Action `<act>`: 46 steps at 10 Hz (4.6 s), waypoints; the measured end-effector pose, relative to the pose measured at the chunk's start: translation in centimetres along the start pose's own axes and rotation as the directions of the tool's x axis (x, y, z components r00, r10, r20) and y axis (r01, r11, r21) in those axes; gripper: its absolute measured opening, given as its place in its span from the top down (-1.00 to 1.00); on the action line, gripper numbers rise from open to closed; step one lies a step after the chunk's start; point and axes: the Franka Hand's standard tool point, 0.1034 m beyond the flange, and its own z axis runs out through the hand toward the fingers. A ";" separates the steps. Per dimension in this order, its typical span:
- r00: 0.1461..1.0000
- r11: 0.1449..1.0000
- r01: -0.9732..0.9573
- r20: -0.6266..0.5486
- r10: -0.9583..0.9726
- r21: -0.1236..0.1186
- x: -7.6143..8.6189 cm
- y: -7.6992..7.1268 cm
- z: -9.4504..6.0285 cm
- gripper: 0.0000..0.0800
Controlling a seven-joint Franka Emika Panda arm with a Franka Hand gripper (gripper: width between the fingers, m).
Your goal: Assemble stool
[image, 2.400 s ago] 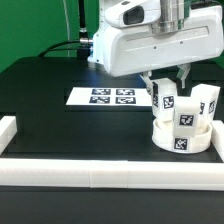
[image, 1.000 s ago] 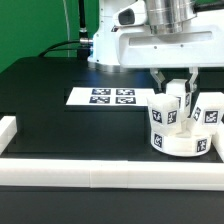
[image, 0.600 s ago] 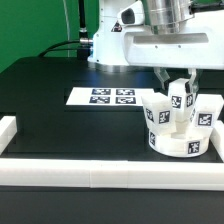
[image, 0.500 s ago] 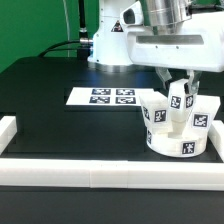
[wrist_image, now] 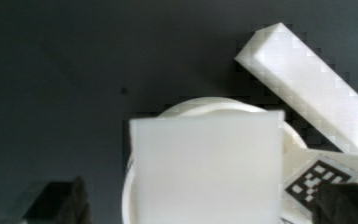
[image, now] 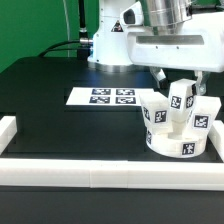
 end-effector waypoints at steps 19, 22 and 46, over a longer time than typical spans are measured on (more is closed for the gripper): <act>0.233 0.229 0.971 0.044 -0.972 -0.075 -0.1 -0.6 -2.1 -0.62; -0.076 -0.082 0.993 0.069 -0.995 -0.087 0.1 -0.8 -2.1 -0.62; -0.934 -0.954 0.296 0.219 -0.281 0.039 -0.7 -0.3 0.5 0.03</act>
Offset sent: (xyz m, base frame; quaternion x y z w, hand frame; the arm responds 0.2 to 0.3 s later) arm 0.0006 -0.0043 0.0255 0.0045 -0.0215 -0.0343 0.9992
